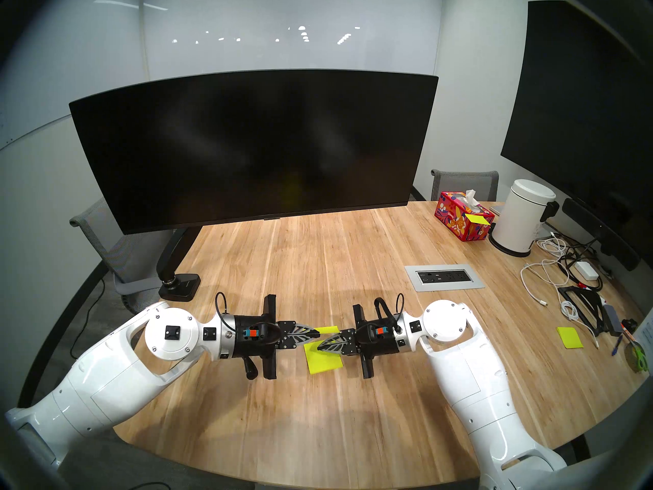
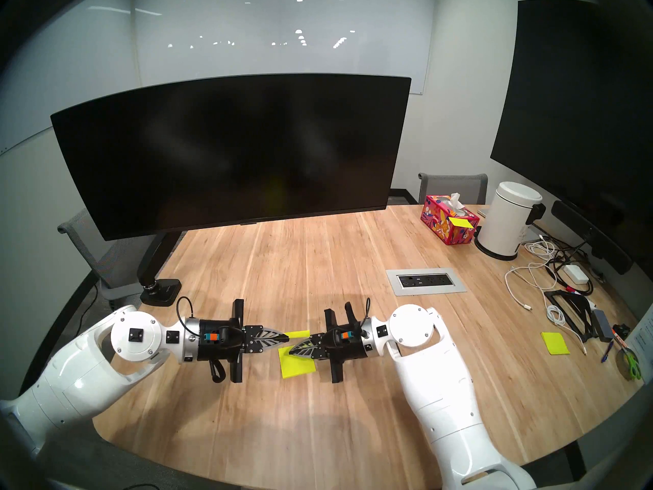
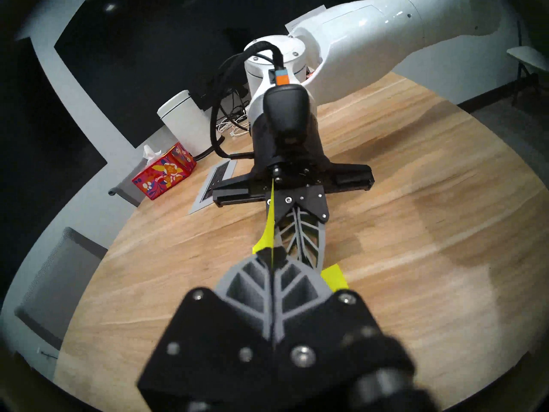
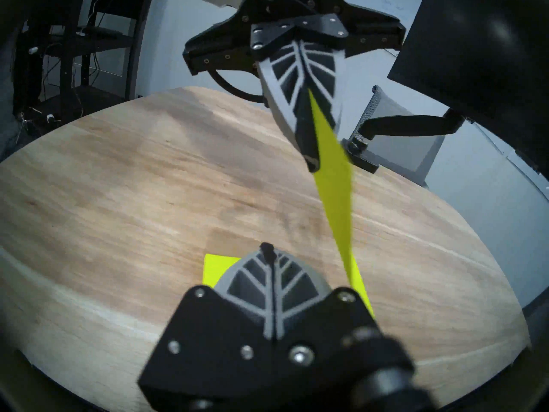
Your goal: Peel one sticky note off the pad and stick it onto the monitor, then press it flat
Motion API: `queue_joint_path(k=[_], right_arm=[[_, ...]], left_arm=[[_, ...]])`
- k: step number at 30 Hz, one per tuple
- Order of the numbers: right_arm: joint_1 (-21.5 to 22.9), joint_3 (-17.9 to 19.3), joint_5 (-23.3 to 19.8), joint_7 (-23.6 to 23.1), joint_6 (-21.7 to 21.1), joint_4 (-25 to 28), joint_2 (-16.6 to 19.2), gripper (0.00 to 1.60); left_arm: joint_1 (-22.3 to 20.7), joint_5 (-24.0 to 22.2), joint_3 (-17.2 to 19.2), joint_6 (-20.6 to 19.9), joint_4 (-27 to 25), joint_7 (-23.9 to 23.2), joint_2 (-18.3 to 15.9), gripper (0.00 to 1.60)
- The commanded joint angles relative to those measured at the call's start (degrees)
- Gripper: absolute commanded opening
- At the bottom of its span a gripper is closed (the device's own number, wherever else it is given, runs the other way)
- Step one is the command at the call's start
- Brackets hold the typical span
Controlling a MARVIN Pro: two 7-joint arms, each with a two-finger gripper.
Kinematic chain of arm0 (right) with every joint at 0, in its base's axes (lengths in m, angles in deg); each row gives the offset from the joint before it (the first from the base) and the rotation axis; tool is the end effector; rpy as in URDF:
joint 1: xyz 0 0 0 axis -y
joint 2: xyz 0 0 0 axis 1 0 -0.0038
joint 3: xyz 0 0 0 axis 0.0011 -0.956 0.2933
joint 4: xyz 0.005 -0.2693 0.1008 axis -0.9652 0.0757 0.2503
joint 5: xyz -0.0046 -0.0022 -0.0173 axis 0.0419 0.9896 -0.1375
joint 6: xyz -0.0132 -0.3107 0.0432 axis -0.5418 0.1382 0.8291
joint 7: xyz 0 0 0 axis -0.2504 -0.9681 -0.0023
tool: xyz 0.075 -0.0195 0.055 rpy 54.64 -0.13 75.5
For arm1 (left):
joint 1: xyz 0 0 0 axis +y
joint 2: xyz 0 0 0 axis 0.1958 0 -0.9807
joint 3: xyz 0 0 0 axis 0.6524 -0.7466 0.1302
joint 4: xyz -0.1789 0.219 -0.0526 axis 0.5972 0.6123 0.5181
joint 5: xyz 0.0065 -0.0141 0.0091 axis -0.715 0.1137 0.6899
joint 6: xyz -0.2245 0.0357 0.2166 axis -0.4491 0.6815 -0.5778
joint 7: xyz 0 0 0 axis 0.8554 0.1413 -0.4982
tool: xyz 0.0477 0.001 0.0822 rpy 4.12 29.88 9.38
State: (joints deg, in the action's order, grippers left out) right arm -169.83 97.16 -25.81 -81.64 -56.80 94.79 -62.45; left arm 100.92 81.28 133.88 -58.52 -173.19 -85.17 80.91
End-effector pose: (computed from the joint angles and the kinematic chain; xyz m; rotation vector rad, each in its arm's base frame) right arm 0.3867 0.0703 -0.3101 -1.2611 -1.8818 -1.2946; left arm 0.3280 -0.0101 -0.2537 1.4220 -1.9669 1.5711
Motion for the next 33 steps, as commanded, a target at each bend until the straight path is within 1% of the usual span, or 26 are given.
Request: queue_joint_path(k=[1,3,4,5,8,9,13,14,16,17,18,19,22,26,30,31,33], right_arm=[[1.15,1.37,-2.09,0.09,-0.19,1.02,-0.67,0.00],[1.33,1.74,-2.36,-0.01,-0.31,0.89,-0.86,0.00],[1.38,2.14,-2.85,0.07,-0.47,0.60,-1.15,0.00],[1.47,2.41,-3.08,0.11,-0.70,0.42,-1.33,0.00],[1.93,3.63,-4.63,0.07,-1.63,-0.22,-2.06,0.00],[2.07,3.95,-4.96,0.11,-1.81,-0.29,-2.21,0.00],[2.62,5.40,-7.05,-0.08,-2.96,-0.49,-2.93,0.00],[2.65,5.64,-7.15,0.10,-2.90,-0.42,-3.00,0.00],[2.86,5.99,-7.61,0.05,-3.13,-0.57,-3.11,0.00],[2.96,6.14,-7.78,-0.02,-3.23,-0.64,-3.14,0.00],[3.05,6.27,-7.87,-0.03,-3.27,-0.68,-3.16,0.00],[3.11,6.38,-7.95,-0.07,-3.31,-0.72,-3.16,0.00],[3.27,6.73,-8.18,-0.18,-3.42,-0.88,-3.17,0.00],[3.49,7.09,-8.53,-0.38,-3.49,-1.01,-3.17,0.00],[3.70,7.34,-8.60,-0.42,-3.56,-1.06,-3.17,0.00],[3.75,7.39,-8.62,-0.48,-3.56,-1.08,-3.20,0.00],[3.86,7.44,-8.73,-0.68,-3.50,-1.16,-3.23,0.00]], left_arm=[[3.77,8.31,3.09,4.09,-4.33,6.59,-4.16,0.00],[5.11,11.21,3.91,5.34,-5.18,8.40,-4.54,0.00],[5.56,13.56,3.84,5.87,-5.73,10.01,-5.07,0.00],[6.09,14.98,4.25,6.41,-6.00,10.22,-5.03,0.00],[8.07,19.18,5.40,7.83,-6.72,13.75,-5.22,0.00],[8.40,20.16,5.85,8.27,-6.86,13.73,-5.03,0.00],[10.73,25.96,7.07,10.25,-7.81,17.99,-5.34,0.00],[11.37,28.02,7.34,10.87,-7.97,19.73,-5.31,0.00],[12.35,30.44,8.35,11.71,-8.05,20.44,-4.61,0.00],[13.14,32.05,8.88,12.12,-8.05,22.12,-4.21,0.00],[13.39,33.96,9.25,12.57,-8.13,22.85,-4.09,0.00],[13.76,34.94,9.73,12.89,-8.05,23.26,-3.71,0.00],[15.41,38.27,11.79,14.04,-8.00,26.53,-1.99,0.00],[17.12,43.24,14.36,15.34,-8.10,30.13,-0.69,0.00],[17.03,48.66,15.61,16.57,-7.26,33.56,0.49,0.00],[17.17,50.79,15.86,16.61,-6.84,34.91,0.71,0.00],[17.83,52.19,16.89,16.77,-6.31,36.55,2.47,0.00]])
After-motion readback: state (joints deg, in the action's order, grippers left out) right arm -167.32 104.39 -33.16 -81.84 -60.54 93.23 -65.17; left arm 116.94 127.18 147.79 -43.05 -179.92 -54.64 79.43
